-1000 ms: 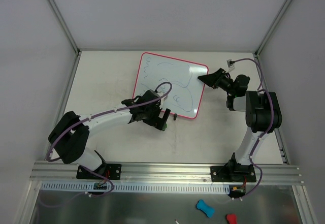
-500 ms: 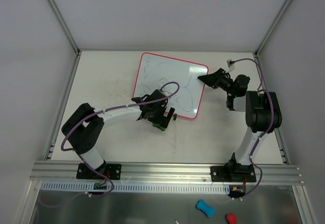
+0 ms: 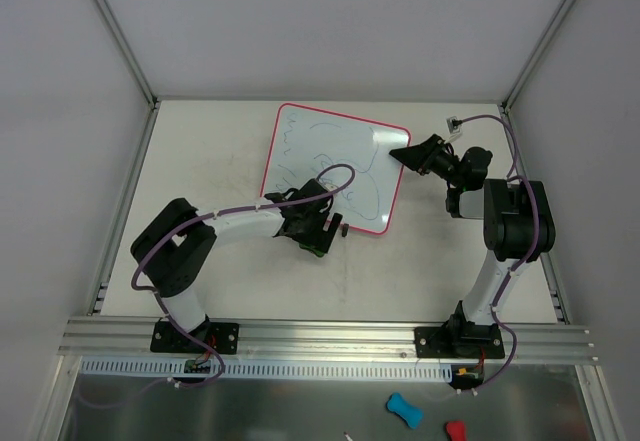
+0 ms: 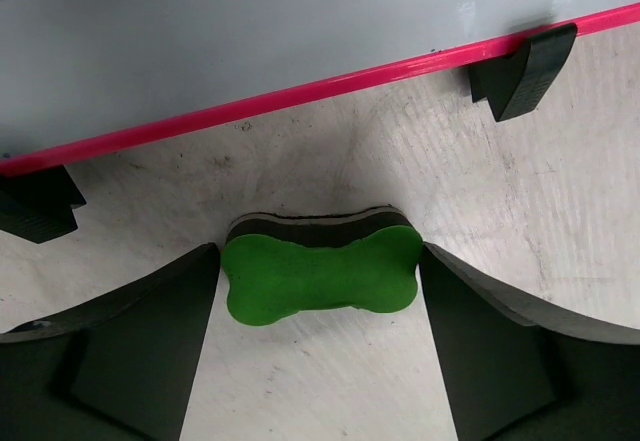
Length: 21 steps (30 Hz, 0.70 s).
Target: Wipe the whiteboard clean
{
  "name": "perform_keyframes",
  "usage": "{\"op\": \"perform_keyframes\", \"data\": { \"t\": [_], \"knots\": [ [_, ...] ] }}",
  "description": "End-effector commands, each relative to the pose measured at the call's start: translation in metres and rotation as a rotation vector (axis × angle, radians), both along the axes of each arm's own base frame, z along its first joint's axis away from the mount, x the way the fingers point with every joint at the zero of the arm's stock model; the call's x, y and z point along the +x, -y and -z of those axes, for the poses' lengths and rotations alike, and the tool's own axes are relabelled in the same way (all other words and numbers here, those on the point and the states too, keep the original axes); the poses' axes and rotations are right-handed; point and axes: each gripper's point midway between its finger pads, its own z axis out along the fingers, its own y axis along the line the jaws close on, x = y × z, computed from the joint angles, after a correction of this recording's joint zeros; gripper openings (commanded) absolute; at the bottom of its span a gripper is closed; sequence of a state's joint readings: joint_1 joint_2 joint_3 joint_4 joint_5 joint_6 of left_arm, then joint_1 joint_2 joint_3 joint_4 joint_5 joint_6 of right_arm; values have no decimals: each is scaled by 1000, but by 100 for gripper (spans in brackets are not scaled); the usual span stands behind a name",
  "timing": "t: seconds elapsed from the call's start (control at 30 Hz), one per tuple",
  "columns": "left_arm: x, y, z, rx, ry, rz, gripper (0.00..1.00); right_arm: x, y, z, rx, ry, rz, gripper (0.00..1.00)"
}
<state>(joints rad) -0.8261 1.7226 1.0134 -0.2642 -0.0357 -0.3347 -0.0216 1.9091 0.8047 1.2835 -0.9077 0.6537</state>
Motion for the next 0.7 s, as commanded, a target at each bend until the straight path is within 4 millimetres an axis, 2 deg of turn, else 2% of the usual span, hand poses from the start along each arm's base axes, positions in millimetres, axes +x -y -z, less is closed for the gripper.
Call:
{"op": "perform_keyframes", "data": {
  "t": [0.0, 0.1, 0.33, 0.4, 0.47, 0.5, 0.53, 0.6, 0.67],
  "knots": [
    [4, 13, -6, -34, 15, -6, 80, -1, -4, -14, -14, 94, -35, 50],
    [2, 13, -3, -32, 6, -4, 73, -1, -4, -14, -13, 93, -33, 50],
    [-7, 1, 2, -19, -8, -36, 69, -1, -3, -15, -11, 92, -32, 50],
    [-8, -5, -5, -26, 13, -57, 69, 0, -3, -14, -9, 88, -32, 50],
    [-13, -21, -1, 8, 29, -86, 70, 0, -3, -14, -8, 87, -32, 50],
    [-13, -26, -7, -4, 45, -105, 70, 0, -3, -14, -9, 88, -32, 50],
    [-19, -38, -1, 12, 35, -126, 71, 1, -3, -14, -7, 86, -32, 50],
    [-21, -48, -7, -20, 34, -172, 71, 1, -3, -14, -8, 87, -31, 50],
    [-26, -65, -1, -18, 16, -226, 72, 1, -3, -15, -10, 92, -29, 50]
  ]
}}
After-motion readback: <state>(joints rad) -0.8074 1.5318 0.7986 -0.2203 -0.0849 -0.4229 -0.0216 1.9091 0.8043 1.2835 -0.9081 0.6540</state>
